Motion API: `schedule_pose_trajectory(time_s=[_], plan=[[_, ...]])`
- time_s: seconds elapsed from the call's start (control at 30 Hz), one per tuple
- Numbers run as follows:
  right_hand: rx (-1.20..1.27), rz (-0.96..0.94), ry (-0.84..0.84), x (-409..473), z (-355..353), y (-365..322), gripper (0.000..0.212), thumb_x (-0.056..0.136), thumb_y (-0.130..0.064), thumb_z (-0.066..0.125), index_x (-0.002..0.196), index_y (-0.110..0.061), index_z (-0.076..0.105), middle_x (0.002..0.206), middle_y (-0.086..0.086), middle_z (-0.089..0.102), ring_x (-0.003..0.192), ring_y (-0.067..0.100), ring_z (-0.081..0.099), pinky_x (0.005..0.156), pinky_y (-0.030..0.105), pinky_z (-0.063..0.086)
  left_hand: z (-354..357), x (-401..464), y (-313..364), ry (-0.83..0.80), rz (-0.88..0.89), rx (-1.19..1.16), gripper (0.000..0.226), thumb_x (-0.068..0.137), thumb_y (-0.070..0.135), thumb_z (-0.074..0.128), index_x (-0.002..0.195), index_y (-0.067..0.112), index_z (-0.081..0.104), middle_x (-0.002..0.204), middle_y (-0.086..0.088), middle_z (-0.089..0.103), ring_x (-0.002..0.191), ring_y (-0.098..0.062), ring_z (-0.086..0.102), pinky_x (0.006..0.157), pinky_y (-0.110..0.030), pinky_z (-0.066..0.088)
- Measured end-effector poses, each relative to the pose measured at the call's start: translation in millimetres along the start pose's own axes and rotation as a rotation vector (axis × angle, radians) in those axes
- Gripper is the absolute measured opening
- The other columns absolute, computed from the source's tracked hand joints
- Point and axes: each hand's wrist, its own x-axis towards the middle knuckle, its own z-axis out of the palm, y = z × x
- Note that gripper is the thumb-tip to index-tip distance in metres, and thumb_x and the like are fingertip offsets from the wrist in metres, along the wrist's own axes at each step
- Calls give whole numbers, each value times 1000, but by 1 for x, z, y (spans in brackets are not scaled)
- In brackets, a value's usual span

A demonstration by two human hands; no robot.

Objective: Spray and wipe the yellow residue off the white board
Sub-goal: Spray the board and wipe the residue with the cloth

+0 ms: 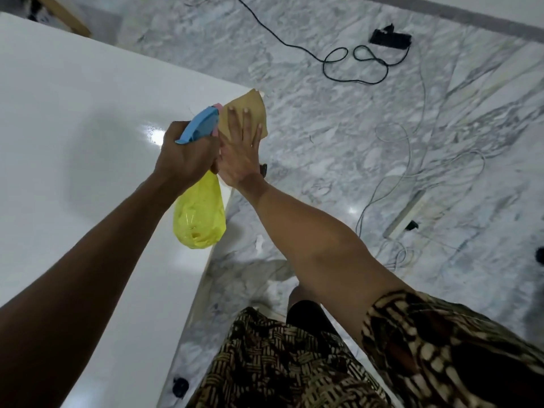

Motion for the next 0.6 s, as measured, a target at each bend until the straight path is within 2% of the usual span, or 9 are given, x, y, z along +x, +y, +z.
schedule_pose_trajectory(time_s=[0.07, 0.2, 0.23, 0.3, 0.37, 0.43, 0.53, 0.6], plan=[[0, -4, -18, -8, -1, -4, 75, 93, -49, 48, 158, -30, 15, 166, 16, 10, 151, 47, -1, 117, 68, 1, -2, -10, -4, -3, 12, 15, 12, 79, 16, 57, 70, 9, 62, 47, 9, 56, 46, -16, 55, 58, -35, 53], [8, 16, -43, -27, 2, -16, 70, 97, -51, 42, 158, -32, 14, 167, 15, 4, 152, 44, -5, 118, 65, -2, -9, -34, -14, -5, 22, 22, 8, 79, 19, 57, 74, 16, 63, 51, 8, 56, 51, -21, 55, 64, -41, 54], [19, 9, -42, -38, 5, -22, 67, 98, -51, 40, 158, -33, 17, 167, 14, 5, 152, 43, -5, 119, 64, -2, -11, -44, -16, -3, 26, 13, 9, 80, 19, 57, 81, 20, 65, 56, 3, 58, 52, -22, 55, 63, -42, 54], [44, 16, -28, -58, 12, -34, 62, 99, -53, 38, 157, -35, 21, 167, 13, 8, 152, 42, -2, 119, 63, -2, -15, -60, -23, 3, 17, -19, 29, 81, 16, 55, 103, 27, 70, 66, -8, 56, 51, -18, 55, 60, -37, 55], [44, 27, -12, -79, 23, -48, 62, 99, -56, 36, 156, -38, 21, 167, 11, 10, 153, 41, -2, 119, 61, -5, -21, -79, -33, 19, 10, -58, 45, 82, 15, 55, 123, 23, 70, 71, -10, 56, 49, -12, 54, 59, -35, 54], [21, 39, -15, -97, 30, -58, 61, 99, -58, 35, 155, -40, 23, 167, 10, 11, 153, 40, -2, 118, 60, -7, -29, -97, -47, 41, -3, -64, 47, 83, 19, 57, 128, 20, 68, 76, -13, 56, 53, -13, 54, 60, -35, 54], [49, 19, -11, -121, 33, -71, 54, 101, -50, 35, 153, -38, 31, 167, 12, 10, 153, 40, -2, 118, 58, -10, -43, -134, -72, 75, -45, -40, 42, 82, 23, 59, 121, 16, 70, 86, -25, 60, 64, -27, 63, 59, -35, 59], [89, 23, -6, -139, 38, -80, 50, 103, -48, 36, 152, -37, 34, 167, 12, 11, 153, 40, -2, 118, 58, -10, -49, -162, -87, 83, -20, -15, 23, 82, 19, 58, 99, 29, 69, 88, -37, 62, 75, -51, 68, 62, -42, 59]])
